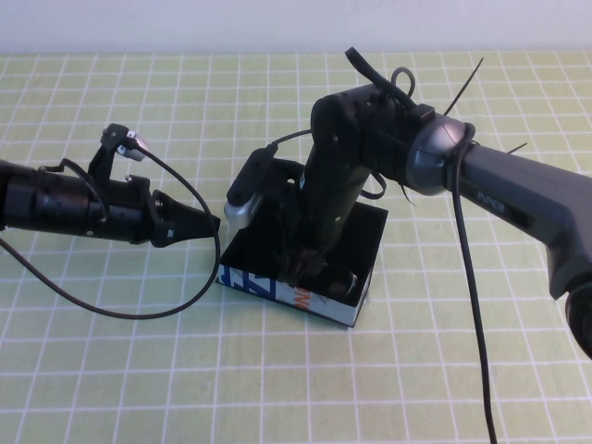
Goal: Take glasses out of glasses case
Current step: Pick up the glasses from the glasses case
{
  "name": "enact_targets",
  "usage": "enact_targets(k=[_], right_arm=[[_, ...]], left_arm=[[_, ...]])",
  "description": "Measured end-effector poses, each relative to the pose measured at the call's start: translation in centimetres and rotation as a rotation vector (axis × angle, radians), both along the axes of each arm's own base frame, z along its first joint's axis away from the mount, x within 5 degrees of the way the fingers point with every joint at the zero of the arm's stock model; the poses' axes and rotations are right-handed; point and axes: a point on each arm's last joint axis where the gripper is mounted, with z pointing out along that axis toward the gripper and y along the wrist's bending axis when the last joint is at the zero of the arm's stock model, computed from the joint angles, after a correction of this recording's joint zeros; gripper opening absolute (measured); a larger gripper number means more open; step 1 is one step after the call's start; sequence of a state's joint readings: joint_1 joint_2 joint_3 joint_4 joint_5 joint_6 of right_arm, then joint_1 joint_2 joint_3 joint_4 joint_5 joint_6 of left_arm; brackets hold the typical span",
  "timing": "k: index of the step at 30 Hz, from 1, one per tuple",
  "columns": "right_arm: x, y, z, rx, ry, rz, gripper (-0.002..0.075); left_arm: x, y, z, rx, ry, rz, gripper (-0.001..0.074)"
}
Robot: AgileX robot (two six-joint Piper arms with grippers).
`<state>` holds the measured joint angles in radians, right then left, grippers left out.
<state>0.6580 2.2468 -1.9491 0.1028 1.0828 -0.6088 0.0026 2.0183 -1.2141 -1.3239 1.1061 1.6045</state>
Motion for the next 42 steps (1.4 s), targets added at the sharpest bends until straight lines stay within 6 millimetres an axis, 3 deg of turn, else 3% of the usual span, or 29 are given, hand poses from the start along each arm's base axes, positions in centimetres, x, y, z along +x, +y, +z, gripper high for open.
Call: enact_targets(k=[5, 10, 14, 33, 36, 42], right_arm=[[-0.1, 0.0, -0.1, -0.007, 0.01, 0.002, 0.0227], [-0.1, -0.1, -0.2, -0.01, 0.017, 0.001, 0.0095], [-0.2, -0.1, 0.0, -0.005, 0.038, 0.001, 0.0031], [-0.4, -0.2, 0.8, 0.001, 0.035, -0.018, 0.0017], [-0.5, -0.4, 1.9, -0.002, 0.035, -0.027, 0.0016], [-1.1, -0.8, 6.0, 0.049, -0.006, -0.071, 0.0016]], left_arm=[[0.0, 0.0, 0.0, 0.0, 0.0, 0.0, -0.0004], [0.0, 0.0, 0.0, -0.001, 0.0, -0.001, -0.0004], [0.0, 0.0, 0.0, -0.002, 0.001, -0.003, -0.0004], [-0.1, 0.0, 0.1, -0.007, 0.003, -0.009, -0.0004], [-0.1, -0.1, 0.1, -0.01, 0.004, -0.012, -0.0004], [-0.2, -0.1, 0.2, -0.027, 0.008, -0.022, -0.0004]])
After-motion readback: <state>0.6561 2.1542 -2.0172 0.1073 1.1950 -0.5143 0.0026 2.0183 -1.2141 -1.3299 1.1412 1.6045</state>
